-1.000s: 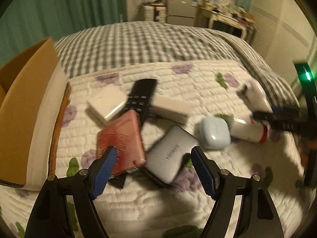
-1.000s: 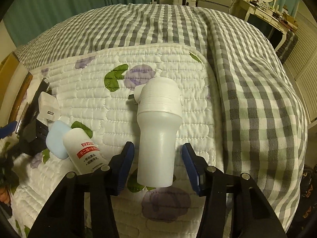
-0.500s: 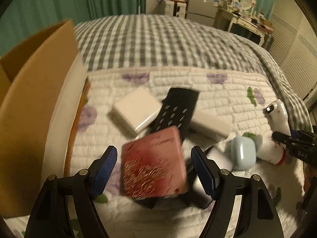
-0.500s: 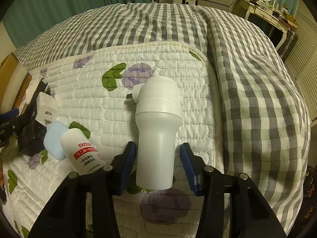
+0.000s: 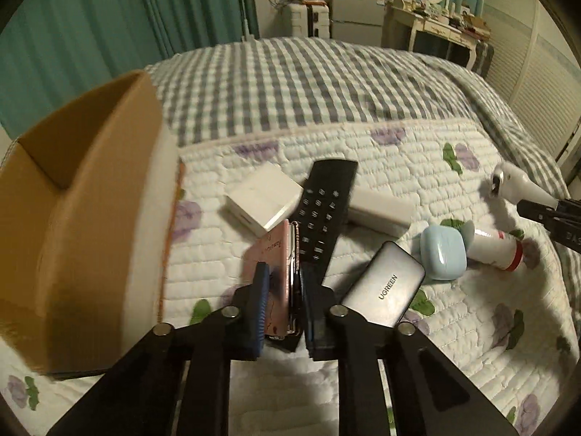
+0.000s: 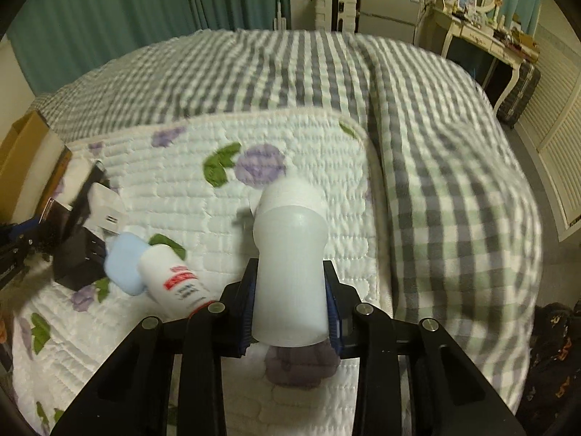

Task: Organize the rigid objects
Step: 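Grasp the white cylindrical bottle with the right tool while the left tool grasps the pink phone case, then carry both items to the cardboard box and open both tools inside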

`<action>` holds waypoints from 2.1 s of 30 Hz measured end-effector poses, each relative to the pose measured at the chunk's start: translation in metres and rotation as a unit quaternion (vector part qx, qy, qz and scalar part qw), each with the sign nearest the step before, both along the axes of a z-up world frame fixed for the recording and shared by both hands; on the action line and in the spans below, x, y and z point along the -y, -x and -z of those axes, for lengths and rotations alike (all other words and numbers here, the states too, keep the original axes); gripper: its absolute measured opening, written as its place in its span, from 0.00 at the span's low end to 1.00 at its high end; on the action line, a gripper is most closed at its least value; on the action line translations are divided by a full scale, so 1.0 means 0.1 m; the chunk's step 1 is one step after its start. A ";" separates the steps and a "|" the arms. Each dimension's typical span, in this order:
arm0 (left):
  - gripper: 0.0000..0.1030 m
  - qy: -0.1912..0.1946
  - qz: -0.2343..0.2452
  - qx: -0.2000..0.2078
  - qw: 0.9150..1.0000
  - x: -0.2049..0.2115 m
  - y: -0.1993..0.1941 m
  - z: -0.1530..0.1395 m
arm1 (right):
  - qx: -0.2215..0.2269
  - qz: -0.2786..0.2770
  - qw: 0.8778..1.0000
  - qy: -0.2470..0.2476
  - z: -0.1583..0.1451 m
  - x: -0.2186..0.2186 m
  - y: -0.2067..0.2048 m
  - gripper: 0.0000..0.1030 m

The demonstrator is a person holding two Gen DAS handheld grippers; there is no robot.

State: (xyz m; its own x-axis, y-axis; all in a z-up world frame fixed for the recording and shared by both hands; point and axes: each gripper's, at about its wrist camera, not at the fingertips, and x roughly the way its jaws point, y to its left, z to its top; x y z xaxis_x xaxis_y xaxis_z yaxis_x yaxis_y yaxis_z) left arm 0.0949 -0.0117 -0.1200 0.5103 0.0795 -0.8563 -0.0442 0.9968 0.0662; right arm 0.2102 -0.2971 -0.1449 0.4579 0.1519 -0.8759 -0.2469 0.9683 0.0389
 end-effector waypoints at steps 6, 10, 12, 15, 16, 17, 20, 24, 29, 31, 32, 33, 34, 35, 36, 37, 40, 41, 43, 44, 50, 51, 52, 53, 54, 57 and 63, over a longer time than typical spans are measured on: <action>0.10 0.021 -0.002 0.018 1.000 -0.09 0.07 -0.20 | 0.029 -0.017 0.999 -0.001 -0.32 -0.20 0.17 0.30; 0.09 0.039 0.001 0.035 0.999 -0.11 0.11 -0.35 | 0.045 -0.034 0.998 -0.007 -0.54 -0.41 0.31 0.30; 0.09 0.046 0.001 0.046 0.998 -0.13 0.14 -0.44 | 0.054 -0.044 0.998 -0.010 -0.66 -0.53 0.36 0.30; 0.09 0.058 0.000 0.061 0.996 -0.18 0.20 -0.59 | 0.068 -0.057 0.996 -0.014 -0.84 -0.71 0.42 0.30; 0.09 0.061 0.000 0.065 0.996 -0.19 0.21 -0.64 | 0.072 -0.060 0.995 -0.016 -0.88 -0.75 0.45 0.30; 0.09 0.065 -0.003 0.069 0.995 -0.21 0.22 -0.70 | 0.076 -0.066 0.995 -0.018 -0.94 -0.81 0.48 0.30; 0.09 0.069 0.000 0.082 0.994 -0.26 0.21 -0.92 | 0.094 -0.082 0.992 -0.016 -1.11 -1.00 0.55 0.30; 0.09 0.064 0.007 0.116 0.991 -0.40 0.21 -1.32 | 0.117 -0.105 0.987 -0.024 -1.38 -1.31 0.58 0.30; 0.09 0.055 0.009 0.152 0.987 -0.69 0.21 -1.76 | 0.144 -0.131 0.980 -0.041 -1.66 -1.75 0.57 0.30; 0.09 0.047 0.008 0.157 0.986 -0.79 0.21 -1.84 | 0.154 -0.138 0.977 -0.056 -1.75 -1.95 0.54 0.30; 0.09 0.037 0.008 0.159 0.987 -0.86 0.21 -1.87 | 0.159 -0.141 0.975 -0.067 -1.78 -2.06 0.53 0.30; 0.09 0.025 0.006 0.159 0.987 -0.92 0.20 -1.89 | 0.162 -0.144 0.973 -0.075 -1.80 -2.17 0.52 0.30; 0.09 0.013 0.003 0.157 0.987 -0.99 0.20 -1.89 | 0.164 -0.149 0.972 -0.084 -1.82 -2.30 0.50 0.30; 0.09 0.007 0.001 0.156 0.988 -1.05 0.20 -1.88 | 0.167 -0.155 0.969 -0.092 -1.82 -2.45 0.48 0.30; 0.09 0.000 -0.002 0.152 0.988 -1.14 0.21 -1.84 | 0.170 -0.162 0.967 -0.096 -1.81 -2.59 0.47 0.30; 0.09 -0.006 -0.004 0.148 0.989 -1.20 0.22 -1.80 | 0.171 -0.167 0.966 -0.100 -1.80 -2.70 0.47 0.30; 0.09 -0.016 -0.020 0.128 0.991 -1.44 0.22 -1.57 | 0.156 -0.179 0.964 -0.121 -1.65 -3.06 0.40 0.30; 0.09 -0.014 -0.027 0.122 0.992 -1.51 0.22 -1.50 | 0.148 -0.182 0.964 -0.128 -1.58 -3.19 0.38 0.30; 0.09 -0.012 -0.043 0.107 0.993 -1.66 0.19 -1.32 | 0.136 -0.188 0.963 -0.135 -1.45 -3.37 0.36 0.30; 0.09 -0.011 -0.051 0.100 0.994 -1.72 0.17 -1.24 | 0.129 -0.192 0.963 -0.136 -1.37 -3.46 0.35 0.30; 0.09 -0.007 -0.071 0.080 0.994 -2.01 0.05 -0.96 | 0.108 -0.209 0.963 -0.130 -1.05 -3.78 0.25 0.30; 0.10 -0.007 -0.071 0.079 0.994 -2.03 0.04 -0.93 | 0.107 -0.211 0.963 -0.128 -1.02 -3.83 0.23 0.30; 0.10 -0.008 -0.072 0.077 0.994 -2.04 0.03 -0.89 | 0.106 -0.212 0.963 -0.127 -0.99 -3.86 0.22 0.30; 0.10 -0.007 -0.072 0.075 0.995 -2.06 0.04 -0.86 | 0.105 -0.213 0.963 -0.127 -0.98 -3.87 0.18 0.30; 0.10 -0.006 -0.072 0.072 0.995 -2.08 0.03 -0.82 | 0.105 -0.214 0.963 -0.128 -0.96 -3.87 0.16 0.30; 0.10 0.001 -0.072 0.067 0.995 -2.11 0.02 -0.75 | 0.096 -0.214 0.962 -0.136 -0.92 -3.84 0.15 0.30; 0.52 0.002 -0.065 0.090 0.994 -2.02 0.11 -0.87 | 0.114 -0.191 0.963 -0.153 -1.11 -3.58 0.16 0.61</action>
State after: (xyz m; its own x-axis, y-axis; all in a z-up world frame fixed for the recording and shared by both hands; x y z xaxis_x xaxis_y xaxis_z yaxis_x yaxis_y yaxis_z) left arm 0.0843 0.1899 -0.0327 0.6415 0.1519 -0.7519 -0.1837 0.9821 0.0417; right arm 0.1942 0.0611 -0.0341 0.4914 0.5833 -0.6467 -0.6194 0.7561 0.2114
